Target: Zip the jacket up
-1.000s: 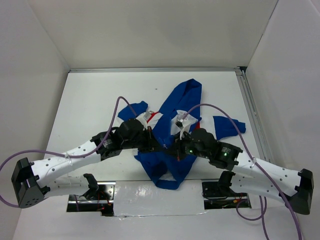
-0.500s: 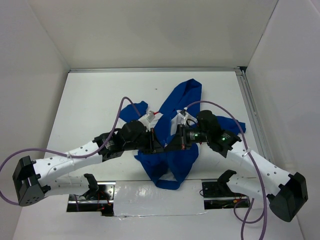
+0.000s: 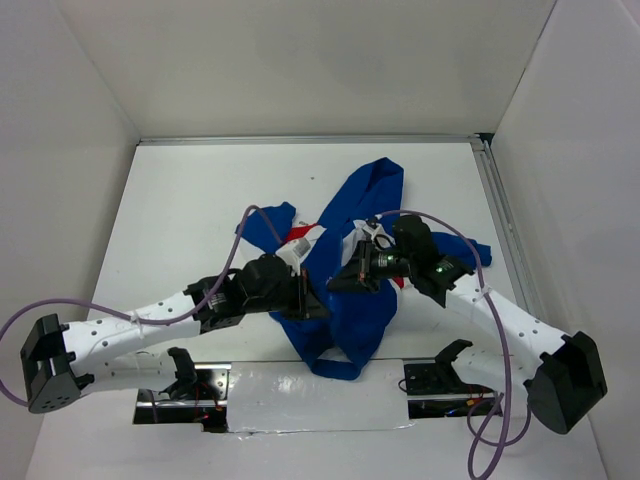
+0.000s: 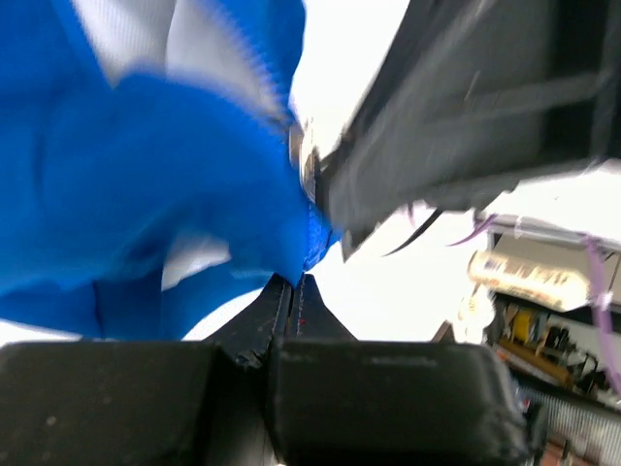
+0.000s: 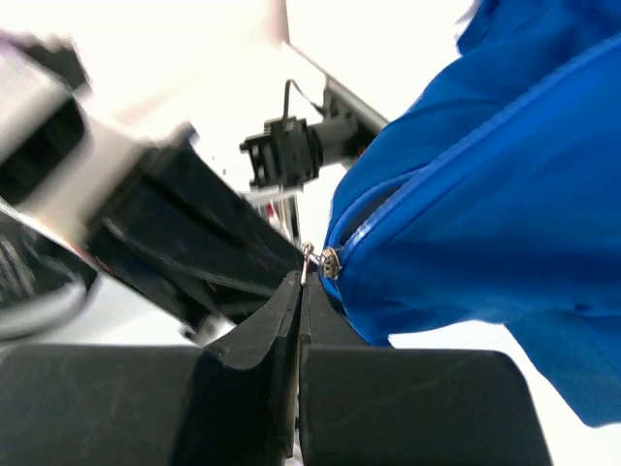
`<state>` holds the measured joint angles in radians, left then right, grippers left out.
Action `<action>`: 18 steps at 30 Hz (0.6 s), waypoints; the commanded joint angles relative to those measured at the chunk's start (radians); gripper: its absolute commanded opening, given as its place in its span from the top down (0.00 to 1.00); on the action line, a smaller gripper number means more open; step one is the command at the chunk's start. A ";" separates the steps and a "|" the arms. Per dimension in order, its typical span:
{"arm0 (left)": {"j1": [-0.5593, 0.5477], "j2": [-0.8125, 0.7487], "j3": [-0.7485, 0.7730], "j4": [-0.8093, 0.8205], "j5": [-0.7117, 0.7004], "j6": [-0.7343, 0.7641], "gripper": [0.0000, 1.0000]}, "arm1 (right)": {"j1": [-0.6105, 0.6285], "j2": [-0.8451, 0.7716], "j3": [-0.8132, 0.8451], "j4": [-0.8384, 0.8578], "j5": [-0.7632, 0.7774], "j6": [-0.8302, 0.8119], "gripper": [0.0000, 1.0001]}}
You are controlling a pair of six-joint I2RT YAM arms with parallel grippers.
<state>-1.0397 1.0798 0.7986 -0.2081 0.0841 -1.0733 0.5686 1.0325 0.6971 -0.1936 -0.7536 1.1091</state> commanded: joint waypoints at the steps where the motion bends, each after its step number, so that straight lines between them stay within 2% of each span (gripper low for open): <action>1: -0.052 -0.007 -0.045 -0.117 0.104 -0.003 1.00 | -0.033 0.020 0.061 0.145 0.144 0.057 1.00; 4: -0.080 -0.053 -0.087 -0.146 0.126 -0.039 1.00 | -0.049 0.052 0.056 0.161 0.186 0.080 1.00; 7: -0.097 -0.110 -0.148 -0.107 0.169 -0.050 1.00 | -0.070 0.103 0.088 0.128 0.253 0.043 1.00; 10: -0.108 -0.133 -0.203 -0.091 0.236 -0.073 1.00 | -0.119 0.170 0.102 0.177 0.322 0.021 1.00; 14: -0.129 -0.143 -0.277 -0.103 0.264 -0.123 1.00 | -0.235 0.355 0.244 0.187 0.447 -0.063 1.00; 18: -0.135 -0.112 -0.315 -0.082 0.284 -0.135 1.00 | -0.349 0.538 0.405 0.284 0.506 -0.110 1.00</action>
<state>-1.1511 0.9527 0.5041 -0.2615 0.2516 -1.1793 0.3092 1.5002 0.9710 -0.1059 -0.4232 1.0706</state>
